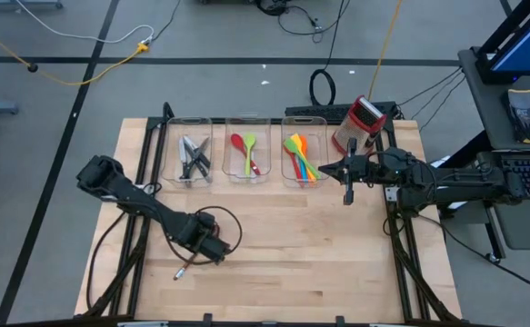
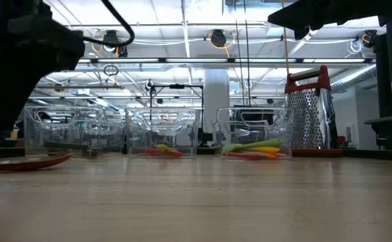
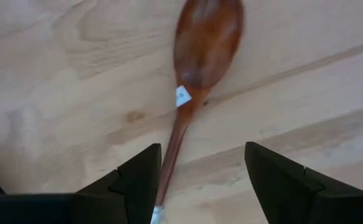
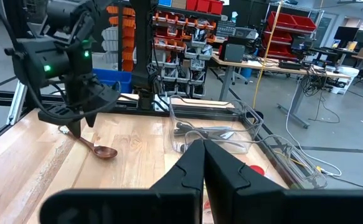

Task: Pick & Place Kitchen Items
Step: Put the brown wooden serving spoon into the middle transparent bin

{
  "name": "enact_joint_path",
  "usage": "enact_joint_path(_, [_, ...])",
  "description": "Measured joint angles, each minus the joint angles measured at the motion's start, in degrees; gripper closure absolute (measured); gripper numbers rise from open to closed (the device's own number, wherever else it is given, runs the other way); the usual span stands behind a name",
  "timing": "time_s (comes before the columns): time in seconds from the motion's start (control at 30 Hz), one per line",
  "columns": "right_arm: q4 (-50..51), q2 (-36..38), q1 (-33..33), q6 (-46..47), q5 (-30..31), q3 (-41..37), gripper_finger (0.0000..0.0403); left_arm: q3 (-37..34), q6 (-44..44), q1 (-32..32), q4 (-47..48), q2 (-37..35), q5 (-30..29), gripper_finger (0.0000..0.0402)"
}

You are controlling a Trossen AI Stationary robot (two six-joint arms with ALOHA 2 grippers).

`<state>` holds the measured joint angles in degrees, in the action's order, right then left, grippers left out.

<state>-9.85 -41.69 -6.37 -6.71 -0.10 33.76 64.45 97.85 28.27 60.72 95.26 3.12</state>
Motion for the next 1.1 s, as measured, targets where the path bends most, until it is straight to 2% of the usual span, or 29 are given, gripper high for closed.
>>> enact_joint_path(0.43, [0.02,0.00,0.00,0.01,0.00,0.00,0.0403,-9.28,0.27,0.00,-9.77,0.00,-0.14,0.0165])
enact_joint_path(0.67, [0.02,0.00,-0.01,0.01,0.01,0.00,0.0403,-14.70,0.23,-0.02,-19.44,-0.27,1.43,0.0165])
enact_joint_path(0.8, [0.06,0.02,0.00,0.01,0.02,0.00,0.0403,-15.83,0.22,-0.02,-20.37,-0.25,1.46,0.0169])
enact_joint_path(0.93, [0.07,0.02,-0.02,0.01,0.21,0.00,0.0403,-15.92,-0.12,-0.02,-20.08,0.04,1.37,0.0205])
enact_joint_path(1.1, [0.07,0.02,-0.02,0.01,0.24,0.00,0.0403,-15.98,-0.12,-0.02,-19.75,0.11,0.90,0.0292])
